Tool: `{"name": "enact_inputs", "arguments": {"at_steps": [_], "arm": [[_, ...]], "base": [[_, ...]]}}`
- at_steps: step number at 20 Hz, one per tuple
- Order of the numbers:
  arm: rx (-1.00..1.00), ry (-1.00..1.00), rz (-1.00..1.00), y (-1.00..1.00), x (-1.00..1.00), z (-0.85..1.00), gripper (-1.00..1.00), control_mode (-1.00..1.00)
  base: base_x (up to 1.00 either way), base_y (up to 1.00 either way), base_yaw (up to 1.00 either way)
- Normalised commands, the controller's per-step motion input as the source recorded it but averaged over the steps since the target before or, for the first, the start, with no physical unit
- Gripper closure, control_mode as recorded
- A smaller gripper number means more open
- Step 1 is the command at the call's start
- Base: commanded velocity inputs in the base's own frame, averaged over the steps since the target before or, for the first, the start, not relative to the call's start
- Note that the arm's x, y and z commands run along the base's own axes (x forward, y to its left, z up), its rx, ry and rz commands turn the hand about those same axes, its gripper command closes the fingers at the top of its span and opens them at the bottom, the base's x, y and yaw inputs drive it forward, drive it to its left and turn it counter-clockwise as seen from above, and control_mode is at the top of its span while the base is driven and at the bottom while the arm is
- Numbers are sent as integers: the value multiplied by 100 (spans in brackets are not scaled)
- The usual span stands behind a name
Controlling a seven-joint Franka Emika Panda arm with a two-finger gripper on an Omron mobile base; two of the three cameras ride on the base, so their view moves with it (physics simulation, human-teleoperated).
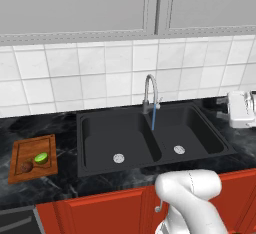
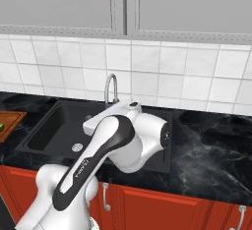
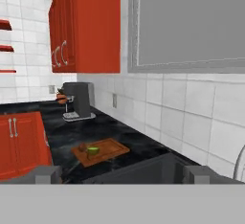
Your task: Pick the kiwi, pear from the sink and place them on the cutting board to airdry. Then turn off the sink faucet.
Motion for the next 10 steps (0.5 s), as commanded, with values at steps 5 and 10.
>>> {"name": "enact_inputs", "arguments": {"at_steps": [5, 10], "arm": [[0, 0, 4, 0, 42, -24, -100, -100], [0, 0, 0, 0, 21, -43, -100, -100]], "base": [[0, 0, 0], [0, 0, 0]]}}
